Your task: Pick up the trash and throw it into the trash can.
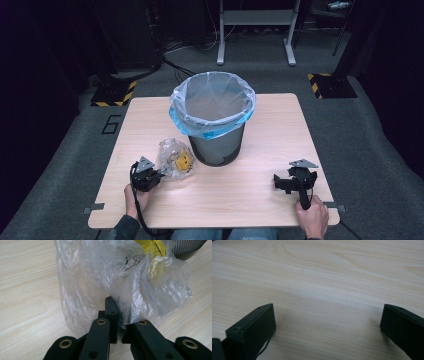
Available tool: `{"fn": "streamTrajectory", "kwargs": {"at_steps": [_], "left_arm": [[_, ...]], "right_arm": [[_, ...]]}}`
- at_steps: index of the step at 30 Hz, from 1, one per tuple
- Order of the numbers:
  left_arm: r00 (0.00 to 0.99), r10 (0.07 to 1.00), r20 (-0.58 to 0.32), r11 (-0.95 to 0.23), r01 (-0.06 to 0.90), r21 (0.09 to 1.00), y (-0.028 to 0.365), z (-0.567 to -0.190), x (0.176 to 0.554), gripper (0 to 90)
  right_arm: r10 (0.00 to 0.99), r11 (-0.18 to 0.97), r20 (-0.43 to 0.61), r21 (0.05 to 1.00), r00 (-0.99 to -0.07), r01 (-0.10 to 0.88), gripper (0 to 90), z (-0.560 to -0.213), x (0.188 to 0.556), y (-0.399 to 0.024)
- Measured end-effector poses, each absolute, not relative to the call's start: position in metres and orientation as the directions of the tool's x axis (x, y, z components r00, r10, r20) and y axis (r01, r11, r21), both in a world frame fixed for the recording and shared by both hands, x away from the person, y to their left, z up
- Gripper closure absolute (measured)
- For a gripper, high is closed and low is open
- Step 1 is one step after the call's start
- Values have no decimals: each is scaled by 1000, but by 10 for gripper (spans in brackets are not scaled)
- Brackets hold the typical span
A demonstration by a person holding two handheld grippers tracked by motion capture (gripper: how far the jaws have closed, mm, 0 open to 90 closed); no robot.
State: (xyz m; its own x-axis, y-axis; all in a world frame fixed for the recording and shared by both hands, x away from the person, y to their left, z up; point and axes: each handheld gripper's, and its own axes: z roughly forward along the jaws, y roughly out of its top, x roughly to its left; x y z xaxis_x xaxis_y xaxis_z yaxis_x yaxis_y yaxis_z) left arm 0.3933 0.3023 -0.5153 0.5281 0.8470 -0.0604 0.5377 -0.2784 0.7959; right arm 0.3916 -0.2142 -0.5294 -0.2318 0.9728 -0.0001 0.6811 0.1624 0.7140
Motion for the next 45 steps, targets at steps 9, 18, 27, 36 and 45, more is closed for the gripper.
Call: {"fn": "streamTrajectory", "kwargs": {"at_steps": [9, 18, 27, 36, 45], "left_arm": [[519, 852, -63, -254, 516, 818, 309, -507, 386, 880], [518, 853, -56, -244, 492, 836, 315, -498, 379, 880], [528, 848, -39, -254, 470, 846, 315, -489, 376, 881], [531, 847, -12, -266, 445, 855, 317, -477, 374, 881], [524, 852, 7, -265, 420, 868, 328, -458, 370, 882]], "right_arm": [[973, 163, 0, 714, -232, 681, 0, -529, 392, -214], [972, 164, 0, 714, -234, 681, 0, -529, 392, -214], [973, 158, 5, 714, -230, 683, 0, -529, 392, -215], [973, 158, 6, 714, -231, 683, 0, -529, 392, -215], [973, 158, 5, 713, -231, 683, 0, -529, 392, -215]]}}
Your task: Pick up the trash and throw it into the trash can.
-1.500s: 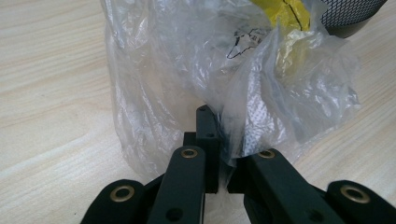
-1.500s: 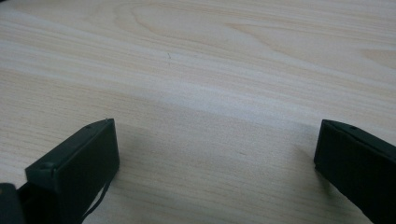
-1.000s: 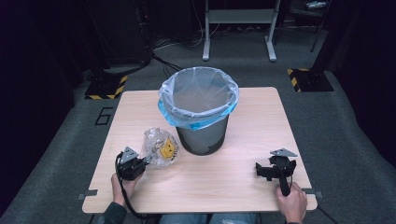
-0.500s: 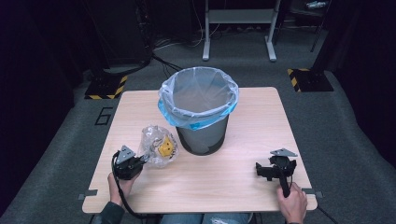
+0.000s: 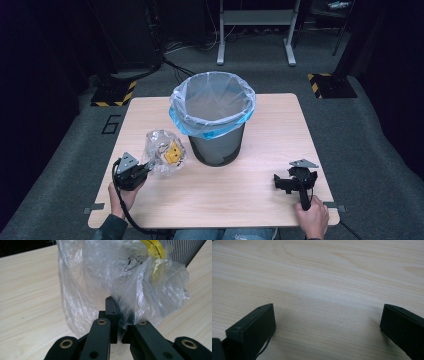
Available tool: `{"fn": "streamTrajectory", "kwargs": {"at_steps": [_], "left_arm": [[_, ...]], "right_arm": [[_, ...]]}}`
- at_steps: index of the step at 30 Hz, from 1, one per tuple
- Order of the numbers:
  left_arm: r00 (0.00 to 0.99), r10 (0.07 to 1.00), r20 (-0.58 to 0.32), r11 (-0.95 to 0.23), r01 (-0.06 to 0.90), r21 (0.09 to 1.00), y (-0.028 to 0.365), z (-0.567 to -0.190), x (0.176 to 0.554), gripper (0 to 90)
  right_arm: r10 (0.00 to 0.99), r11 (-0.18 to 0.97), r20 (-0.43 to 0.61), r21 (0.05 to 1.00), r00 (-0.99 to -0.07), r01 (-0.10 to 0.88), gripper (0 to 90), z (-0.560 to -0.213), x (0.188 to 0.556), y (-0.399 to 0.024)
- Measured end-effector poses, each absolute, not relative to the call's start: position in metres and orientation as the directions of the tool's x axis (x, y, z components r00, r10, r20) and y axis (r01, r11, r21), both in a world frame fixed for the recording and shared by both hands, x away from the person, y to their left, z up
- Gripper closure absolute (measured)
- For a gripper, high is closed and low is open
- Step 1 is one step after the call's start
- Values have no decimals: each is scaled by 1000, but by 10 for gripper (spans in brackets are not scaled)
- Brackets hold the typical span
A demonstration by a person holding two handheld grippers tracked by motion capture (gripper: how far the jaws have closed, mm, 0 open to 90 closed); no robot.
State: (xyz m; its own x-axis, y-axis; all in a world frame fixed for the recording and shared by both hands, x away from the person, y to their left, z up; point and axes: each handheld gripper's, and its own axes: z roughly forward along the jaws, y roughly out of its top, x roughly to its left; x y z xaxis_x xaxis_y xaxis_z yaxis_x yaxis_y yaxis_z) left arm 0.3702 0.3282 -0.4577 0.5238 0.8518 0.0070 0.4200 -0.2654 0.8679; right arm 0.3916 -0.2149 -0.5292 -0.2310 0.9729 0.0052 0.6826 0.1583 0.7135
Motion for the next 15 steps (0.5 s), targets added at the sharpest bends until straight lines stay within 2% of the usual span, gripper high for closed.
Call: {"fn": "streamTrajectory", "kwargs": {"at_steps": [10, 15], "left_arm": [[510, 860, -10, -237, 416, 878, 341, -444, 370, 881], [522, 853, 15, -261, 400, 878, 345, -436, 372, 881]], "right_arm": [[973, 158, 5, 714, -230, 683, 0, -529, 392, -215], [975, 150, 6, 713, -220, 685, 0, -529, 391, -214]]}}
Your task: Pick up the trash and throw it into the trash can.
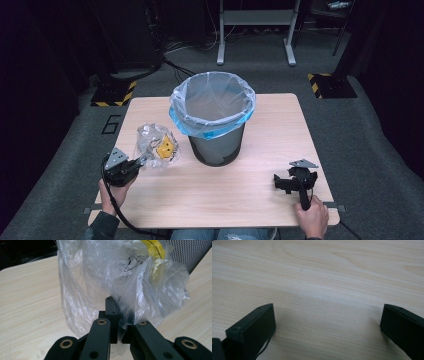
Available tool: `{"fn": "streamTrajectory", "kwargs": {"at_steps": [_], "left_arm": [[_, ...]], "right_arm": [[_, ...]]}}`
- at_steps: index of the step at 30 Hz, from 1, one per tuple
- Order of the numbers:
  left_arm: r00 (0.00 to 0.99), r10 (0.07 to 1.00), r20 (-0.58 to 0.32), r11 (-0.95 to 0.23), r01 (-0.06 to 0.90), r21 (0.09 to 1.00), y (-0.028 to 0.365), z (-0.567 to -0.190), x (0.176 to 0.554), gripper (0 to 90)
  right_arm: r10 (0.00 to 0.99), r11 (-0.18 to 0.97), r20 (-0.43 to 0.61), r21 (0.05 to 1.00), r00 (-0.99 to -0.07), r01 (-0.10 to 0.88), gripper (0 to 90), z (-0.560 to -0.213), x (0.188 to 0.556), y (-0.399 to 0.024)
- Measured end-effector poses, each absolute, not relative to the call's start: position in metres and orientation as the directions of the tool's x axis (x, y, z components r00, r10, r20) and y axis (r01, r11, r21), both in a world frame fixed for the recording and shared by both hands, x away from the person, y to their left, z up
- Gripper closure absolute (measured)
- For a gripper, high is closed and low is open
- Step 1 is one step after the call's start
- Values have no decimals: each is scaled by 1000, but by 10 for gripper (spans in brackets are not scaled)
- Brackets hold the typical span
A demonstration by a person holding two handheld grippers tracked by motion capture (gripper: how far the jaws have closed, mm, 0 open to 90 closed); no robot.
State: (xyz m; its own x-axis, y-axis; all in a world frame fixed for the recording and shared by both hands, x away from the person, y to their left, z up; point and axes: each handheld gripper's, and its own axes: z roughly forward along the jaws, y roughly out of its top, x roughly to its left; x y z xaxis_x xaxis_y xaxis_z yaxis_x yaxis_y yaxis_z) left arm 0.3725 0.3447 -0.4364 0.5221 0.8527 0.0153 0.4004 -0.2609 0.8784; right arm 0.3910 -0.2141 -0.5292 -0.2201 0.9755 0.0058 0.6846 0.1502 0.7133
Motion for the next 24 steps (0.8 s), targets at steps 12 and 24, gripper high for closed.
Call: {"fn": "streamTrajectory", "kwargs": {"at_steps": [12, 24], "left_arm": [[541, 841, 26, -275, 386, 881, 344, -425, 376, 882], [549, 835, 33, -272, 361, 892, 348, -398, 380, 881]], "right_arm": [[977, 146, 5, 710, -212, 689, 0, -529, 390, -214], [977, 145, 5, 714, -212, 685, 0, -529, 392, -214]]}}
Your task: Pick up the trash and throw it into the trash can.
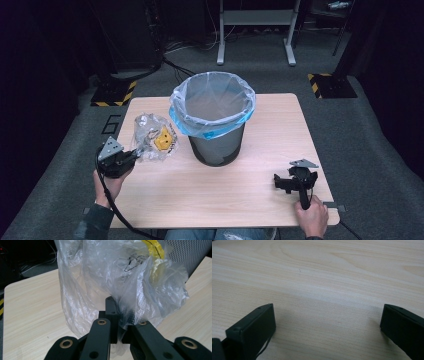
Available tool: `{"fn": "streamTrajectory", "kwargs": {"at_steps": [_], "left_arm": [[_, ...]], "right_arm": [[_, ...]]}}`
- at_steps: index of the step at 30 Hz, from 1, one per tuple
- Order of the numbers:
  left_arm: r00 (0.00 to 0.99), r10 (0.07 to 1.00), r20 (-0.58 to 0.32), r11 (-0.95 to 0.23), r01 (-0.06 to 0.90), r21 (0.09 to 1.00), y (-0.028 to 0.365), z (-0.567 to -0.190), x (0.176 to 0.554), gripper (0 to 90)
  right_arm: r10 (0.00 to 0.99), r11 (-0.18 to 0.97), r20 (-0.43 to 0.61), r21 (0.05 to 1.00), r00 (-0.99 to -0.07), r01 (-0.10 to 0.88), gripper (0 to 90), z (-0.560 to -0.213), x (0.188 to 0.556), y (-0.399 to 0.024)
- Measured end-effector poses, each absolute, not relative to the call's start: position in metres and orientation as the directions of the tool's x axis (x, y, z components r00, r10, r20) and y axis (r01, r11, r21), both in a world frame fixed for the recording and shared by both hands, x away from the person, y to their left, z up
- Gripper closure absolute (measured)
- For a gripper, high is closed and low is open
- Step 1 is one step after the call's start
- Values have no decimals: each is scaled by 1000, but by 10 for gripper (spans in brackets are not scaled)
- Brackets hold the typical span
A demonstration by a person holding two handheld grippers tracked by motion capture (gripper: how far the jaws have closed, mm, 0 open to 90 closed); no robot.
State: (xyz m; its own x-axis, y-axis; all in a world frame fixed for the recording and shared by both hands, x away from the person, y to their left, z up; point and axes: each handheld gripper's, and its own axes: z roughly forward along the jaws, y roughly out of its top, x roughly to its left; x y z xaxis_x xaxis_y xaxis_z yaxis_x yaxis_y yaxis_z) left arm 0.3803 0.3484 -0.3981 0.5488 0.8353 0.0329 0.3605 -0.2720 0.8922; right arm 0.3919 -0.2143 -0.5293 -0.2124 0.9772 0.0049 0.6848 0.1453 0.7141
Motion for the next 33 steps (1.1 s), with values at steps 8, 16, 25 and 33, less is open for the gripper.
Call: {"fn": "streamTrajectory", "kwargs": {"at_steps": [8, 16, 25, 33], "left_arm": [[559, 828, 50, -282, 338, 898, 348, -375, 383, 881], [568, 822, 53, -283, 326, 902, 349, -356, 386, 881], [566, 821, 74, -293, 306, 906, 346, -334, 388, 882], [566, 820, 84, -293, 289, 911, 345, -322, 389, 881]], "right_arm": [[977, 145, 5, 714, -213, 685, 0, -529, 392, -214], [977, 146, 6, 714, -214, 685, 0, -529, 392, -214], [977, 145, 8, 715, -215, 684, 0, -529, 392, -215], [977, 146, 7, 715, -215, 684, 0, -529, 392, -215]]}}
